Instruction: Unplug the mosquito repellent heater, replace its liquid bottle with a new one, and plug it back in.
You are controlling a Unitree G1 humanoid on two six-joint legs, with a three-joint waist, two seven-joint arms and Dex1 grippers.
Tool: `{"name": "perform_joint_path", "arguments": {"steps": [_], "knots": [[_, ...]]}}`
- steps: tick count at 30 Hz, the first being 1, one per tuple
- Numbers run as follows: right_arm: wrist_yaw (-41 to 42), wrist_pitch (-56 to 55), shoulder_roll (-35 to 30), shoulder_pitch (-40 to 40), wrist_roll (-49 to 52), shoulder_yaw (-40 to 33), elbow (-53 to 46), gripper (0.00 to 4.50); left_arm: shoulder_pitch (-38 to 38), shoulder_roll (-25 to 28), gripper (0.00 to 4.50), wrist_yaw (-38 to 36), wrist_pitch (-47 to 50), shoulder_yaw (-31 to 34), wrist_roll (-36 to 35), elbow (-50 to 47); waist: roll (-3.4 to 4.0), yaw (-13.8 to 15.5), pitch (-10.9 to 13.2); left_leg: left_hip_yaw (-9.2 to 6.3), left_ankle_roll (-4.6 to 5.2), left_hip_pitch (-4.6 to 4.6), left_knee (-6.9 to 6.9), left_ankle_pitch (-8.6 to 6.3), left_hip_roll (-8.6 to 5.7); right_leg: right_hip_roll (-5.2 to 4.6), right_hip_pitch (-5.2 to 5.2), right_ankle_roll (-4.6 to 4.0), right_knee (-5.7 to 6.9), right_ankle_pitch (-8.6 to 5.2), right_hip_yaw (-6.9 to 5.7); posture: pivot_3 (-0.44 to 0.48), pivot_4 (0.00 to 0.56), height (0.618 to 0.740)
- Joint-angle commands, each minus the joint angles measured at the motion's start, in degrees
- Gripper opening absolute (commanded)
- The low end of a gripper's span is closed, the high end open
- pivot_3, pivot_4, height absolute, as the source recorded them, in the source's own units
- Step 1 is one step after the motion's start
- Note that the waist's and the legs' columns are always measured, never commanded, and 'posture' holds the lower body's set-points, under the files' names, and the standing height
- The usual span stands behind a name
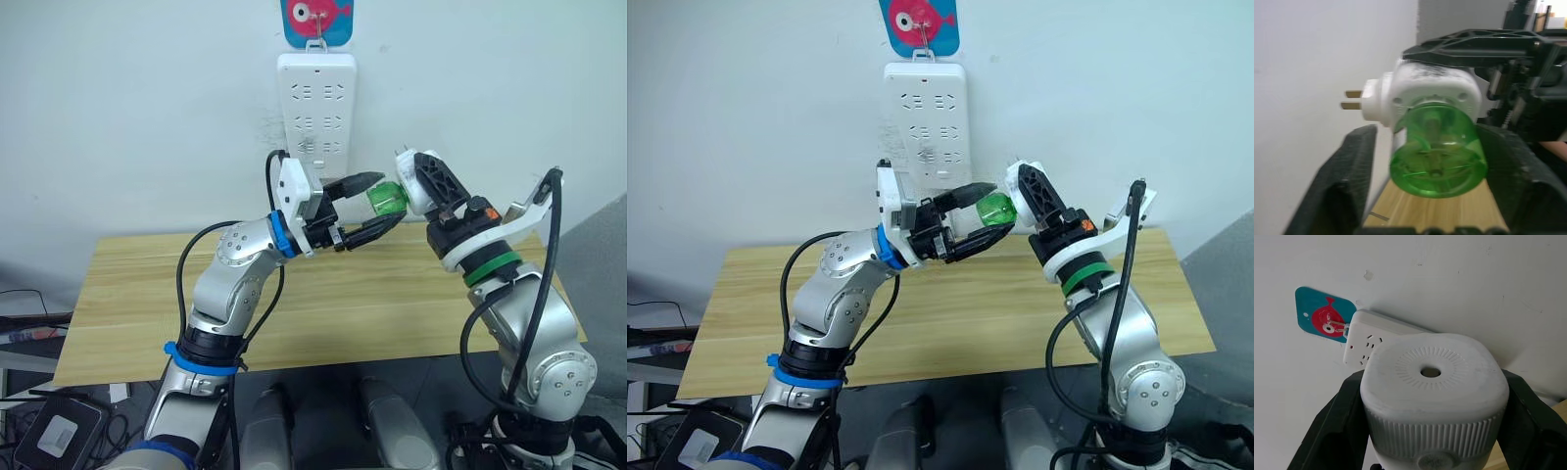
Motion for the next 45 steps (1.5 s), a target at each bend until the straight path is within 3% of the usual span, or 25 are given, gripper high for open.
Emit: {"name": "perform_joint_path", "arguments": {"steps": [1,16,20,22,28,35,40,45], "knots": [[1.41,-1.54,-0.79,0.58,1.81,0.62,-2.98,2.97,-0.31,0.10,2.25,0.13,0.27,-0.12,-0.55,-1.69,0.00,0.00,0.00,0.00,0.00,0.00,0.00,0.00,0.01,0.00,0.00,0.00,0.00,0.00,0.00,-0.188,0.266,0.740],[0.77,-3.81,-3.06,0.23,4.39,2.40,-3.65,2.97,-0.63,0.32,2.25,0.00,-1.02,-0.04,0.01,-2.15,0.00,0.04,0.00,-0.01,0.00,0.00,0.02,0.00,0.01,0.01,0.00,-0.02,0.04,0.01,-0.01,-0.185,0.272,0.740],[4.21,-1.34,-9.12,2.44,8.87,-0.21,-2.83,4.36,0.51,3.26,2.25,-4.45,-5.82,0.09,1.02,-1.68,0.00,0.08,0.00,-0.01,0.00,0.01,0.02,0.00,0.01,0.00,0.01,-0.11,0.04,0.07,0.00,-0.180,0.273,0.740],[5.93,-0.43,-12.53,3.20,12.16,-1.36,-2.21,4.44,1.29,4.68,2.25,-6.13,-7.69,0.31,1.24,-1.26,0.00,0.16,0.00,0.02,0.00,0.01,0.02,0.00,0.00,0.00,0.01,-0.25,0.04,0.14,0.02,-0.168,0.277,0.740],[18.55,8.66,-28.20,9.51,20.91,-9.43,4.51,4.50,7.54,10.68,2.25,-15.09,-15.89,0.86,1.06,-1.81,0.00,0.69,0.00,0.04,0.01,0.05,0.01,0.00,0.04,-0.01,0.04,-0.25,0.02,0.14,0.03,-0.136,0.280,0.740],[42.30,25.55,-41.56,14.47,21.06,-10.30,10.84,4.50,9.83,13.18,2.25,-23.87,-27.27,0.09,2.08,2.45,0.01,2.17,0.00,0.11,0.06,0.13,0.05,0.03,0.03,0.00,0.09,-0.13,0.03,0.07,0.07,-0.116,0.287,0.740],[48.53,28.42,-43.96,12.75,21.06,-6.66,11.15,4.50,10.41,13.79,2.25,-26.00,-29.34,-0.90,2.06,2.34,0.01,2.92,0.00,0.08,0.07,0.12,0.09,0.04,0.04,0.02,0.10,-0.02,0.01,0.03,0.06,-0.107,0.291,0.740],[48.27,27.49,-42.77,10.66,21.06,-3.17,11.14,4.50,11.17,14.19,2.25,-27.09,-30.45,-1.76,1.82,1.15,0.00,3.11,0.00,0.06,0.07,0.11,0.09,0.04,0.02,0.01,0.10,-0.01,-0.01,0.03,0.04,-0.105,0.293,0.740]]}}
